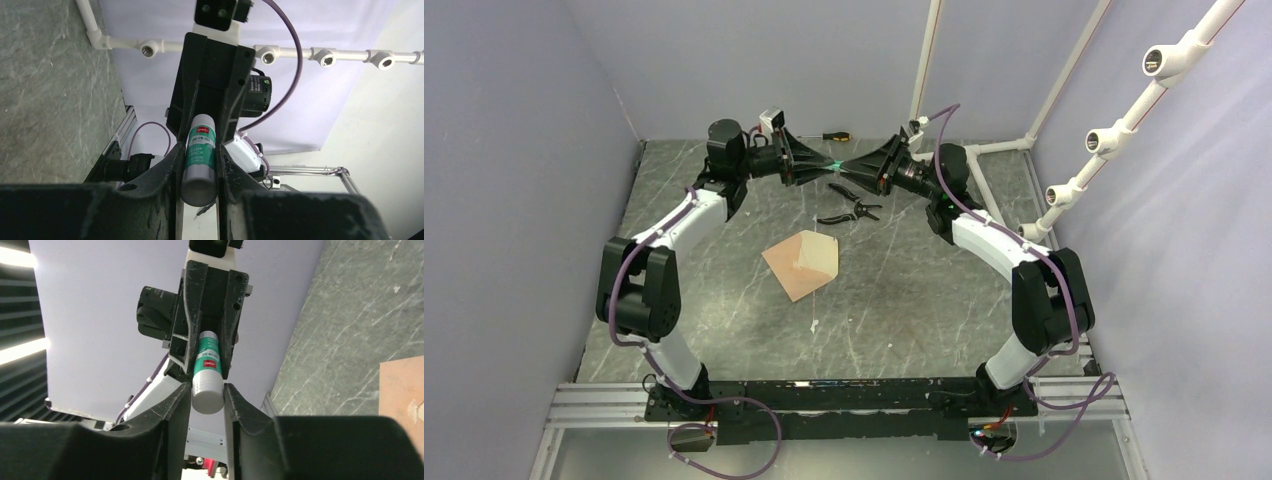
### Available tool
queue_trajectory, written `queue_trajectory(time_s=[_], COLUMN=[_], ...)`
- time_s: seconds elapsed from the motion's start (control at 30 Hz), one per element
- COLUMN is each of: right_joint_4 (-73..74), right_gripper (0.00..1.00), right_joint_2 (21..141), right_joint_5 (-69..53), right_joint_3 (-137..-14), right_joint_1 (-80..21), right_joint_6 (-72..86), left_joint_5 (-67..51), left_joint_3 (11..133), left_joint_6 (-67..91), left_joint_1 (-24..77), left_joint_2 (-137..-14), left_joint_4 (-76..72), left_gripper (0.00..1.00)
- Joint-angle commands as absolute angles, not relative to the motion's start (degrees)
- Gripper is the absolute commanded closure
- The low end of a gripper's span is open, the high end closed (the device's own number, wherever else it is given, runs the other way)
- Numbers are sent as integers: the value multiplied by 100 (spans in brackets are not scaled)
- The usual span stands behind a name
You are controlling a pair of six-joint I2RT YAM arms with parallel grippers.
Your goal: Place the letter into the envelope and seal it
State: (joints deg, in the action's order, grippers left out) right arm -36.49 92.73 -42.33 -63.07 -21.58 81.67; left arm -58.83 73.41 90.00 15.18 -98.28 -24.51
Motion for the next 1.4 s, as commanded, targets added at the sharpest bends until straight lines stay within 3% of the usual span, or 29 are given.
queue_trajectory(time_s=[0.0, 0.1, 0.2, 0.63, 0.83, 0.93, 1.1, 1.27, 1.37], right_joint_4=[-4143, -4079, -4087, -5055, -4720, -2952, 1369, 3405, 3930], right_gripper=[72, 81, 99, 100, 100, 100, 100, 100, 100], right_joint_2=[9210, 9153, 9120, 8370, 8256, 8216, 8282, 8753, 9228], right_joint_5=[-4280, -4279, -4285, -3772, -3806, -3837, -1908, -359, -71], right_joint_3=[-6530, -6492, -6409, -5209, -5088, -5499, -6614, -7024, -7141], right_joint_1=[-2171, -2161, -2147, -1578, -1403, -1421, -1740, -1916, -1938], right_joint_6=[8234, 8139, 8040, 7610, 7388, 6338, 3581, 2682, 2328], left_joint_5=[-6028, -6027, -6026, -5729, -5750, -5770, -5347, -4893, -4592], left_joint_3=[7398, 7361, 7282, 6349, 6101, 6164, 7095, 7612, 7825], left_joint_6=[8832, 8707, 8688, 9085, 8973, 8598, 6107, 4693, 4074], left_joint_1=[1538, 1538, 1519, 445, 299, 290, 316, 439, 635], left_joint_2=[-9477, -9412, -9343, -8461, -8272, -8243, -8121, -8249, -8420], left_joint_4=[-2390, -2243, -2266, -2902, -2789, -2410, 836, 2412, 3151], left_gripper=[98, 98, 98, 98, 98, 97, 98, 98, 98])
